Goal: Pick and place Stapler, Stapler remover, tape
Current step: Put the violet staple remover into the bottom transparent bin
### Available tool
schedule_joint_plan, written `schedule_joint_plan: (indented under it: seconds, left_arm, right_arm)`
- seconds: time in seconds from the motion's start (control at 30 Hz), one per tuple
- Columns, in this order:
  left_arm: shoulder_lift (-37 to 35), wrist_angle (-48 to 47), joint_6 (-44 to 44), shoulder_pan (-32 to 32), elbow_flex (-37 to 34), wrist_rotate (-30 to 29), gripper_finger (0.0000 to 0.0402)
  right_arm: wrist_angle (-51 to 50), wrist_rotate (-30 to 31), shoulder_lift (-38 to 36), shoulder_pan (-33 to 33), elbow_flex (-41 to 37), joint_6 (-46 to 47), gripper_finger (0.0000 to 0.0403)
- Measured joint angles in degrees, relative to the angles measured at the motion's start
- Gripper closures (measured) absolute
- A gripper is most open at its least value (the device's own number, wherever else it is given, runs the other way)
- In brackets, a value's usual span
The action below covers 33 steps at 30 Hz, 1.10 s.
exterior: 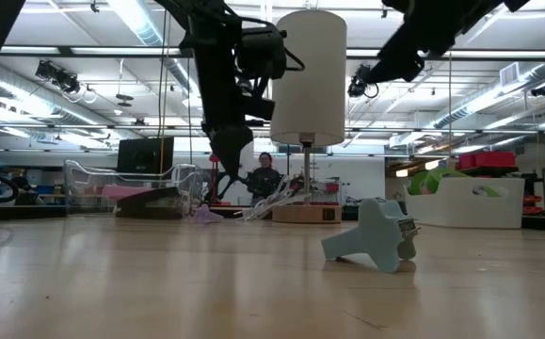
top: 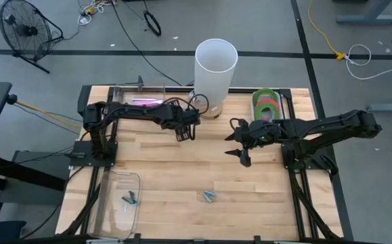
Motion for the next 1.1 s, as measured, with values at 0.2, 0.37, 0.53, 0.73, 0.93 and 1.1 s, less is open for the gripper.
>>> schedule_joint_plan:
  seconds: [0.2, 0.37, 0.53, 0.73, 0.93, 1.1]
  left_arm:
    - [1.51, 0.87, -0.16, -0.02, 0.04, 0.38, 0.0137]
    - [4.98, -0.07, 3.05, 0.04, -0.04, 1.71, 0.0149]
    - [6.77, 0.4, 5.39, 0.36, 0.0, -0.26, 0.0153]
    - [6.73, -1.07, 5.19, 1.31, -0.02, 0.5, 0.0152]
    - [6.73, -4.02, 3.02, 4.64, 0.0, 9.41, 0.0112]
    - [6.73, -5.82, 2.96, 7.0, -0.02, 11.1, 0.0066]
  right_arm:
    - [-1.51, 2.68, -4.34, 0.0, 0.0, -2.35, 0.016]
    - [-3.9, 3.7, -9.82, -0.02, 0.0, -1.66, 0.0198]
    - [-6.59, 3.62, -13.89, 0.0, 0.0, 0.73, 0.023]
    - [-8.03, 2.69, -15.54, 0.0, 0.0, 1.12, 0.0247]
    - [-9.78, 0.33, -15.34, 0.0, 0.0, 1.71, 0.0243]
    - [-12.73, 2.05, -15.36, -0.02, 0.0, 4.97, 0.0229]
